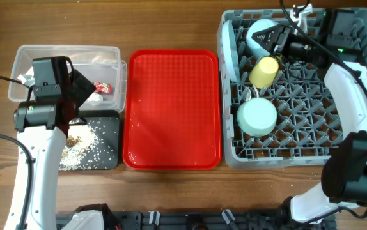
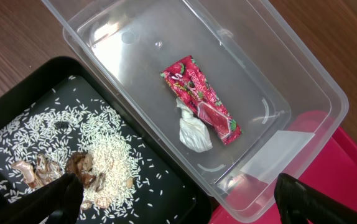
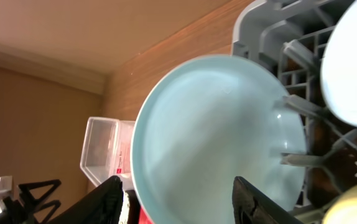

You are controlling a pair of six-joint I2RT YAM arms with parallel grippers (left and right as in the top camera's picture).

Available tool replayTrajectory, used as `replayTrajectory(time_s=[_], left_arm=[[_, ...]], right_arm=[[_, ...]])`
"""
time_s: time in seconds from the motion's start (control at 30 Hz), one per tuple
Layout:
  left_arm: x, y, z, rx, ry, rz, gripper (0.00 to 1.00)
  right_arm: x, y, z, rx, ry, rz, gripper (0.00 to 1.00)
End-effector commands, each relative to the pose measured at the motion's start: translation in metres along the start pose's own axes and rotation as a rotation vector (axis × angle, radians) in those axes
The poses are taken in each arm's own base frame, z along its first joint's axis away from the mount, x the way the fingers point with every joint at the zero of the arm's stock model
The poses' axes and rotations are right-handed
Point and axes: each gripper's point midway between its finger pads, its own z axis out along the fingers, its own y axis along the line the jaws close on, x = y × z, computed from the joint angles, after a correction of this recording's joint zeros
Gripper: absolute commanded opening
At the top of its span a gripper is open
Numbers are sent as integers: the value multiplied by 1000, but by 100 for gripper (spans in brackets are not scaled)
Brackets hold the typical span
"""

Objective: Sort waste into correct bins and load items into the dishwasher rack

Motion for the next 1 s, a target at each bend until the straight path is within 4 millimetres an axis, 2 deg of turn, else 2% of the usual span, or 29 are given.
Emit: replayTrajectory(time_s=[0.0,0.1,0.17,0.27,0.33,0.4,0.43,0.57,0.63,0.73,0.83,0.97], left_arm=[[-7,-1,-5,7,-22,6,100],[-7,-1,-5,7,-22,6,100],[-7,-1,-5,7,-22,6,100],[-7,-1,-5,7,-22,6,100],[-7,-1,-5,7,-22,6,100],[-7,-1,-5,7,-22,6,100],[-7,-1,-5,7,-22,6,100],[-7,-1,-5,7,-22,6,100],[-7,-1,-5,7,-22,6,100],[-7,-1,-5,7,-22,6,100],[-7,-1,-5,7,-22,6,100],[-7,-1,-5,7,-22,6,100]], right_arm=[[1,-15,-6,29,-1,-14,58],[1,-5,-12,25,-8,-46,58],[-3,11,-20,14,-31,-112,58],[-5,46,-28,6,-63,-241,56],[-2,73,-29,32,-88,-351,46],[5,93,-24,71,-103,-428,16],[10,104,-19,98,-109,-472,7],[34,129,11,211,-115,-586,5],[46,133,30,275,-106,-636,4],[58,127,56,392,-109,-681,4],[62,109,78,505,-115,-703,5],[67,79,109,571,-82,-704,5]])
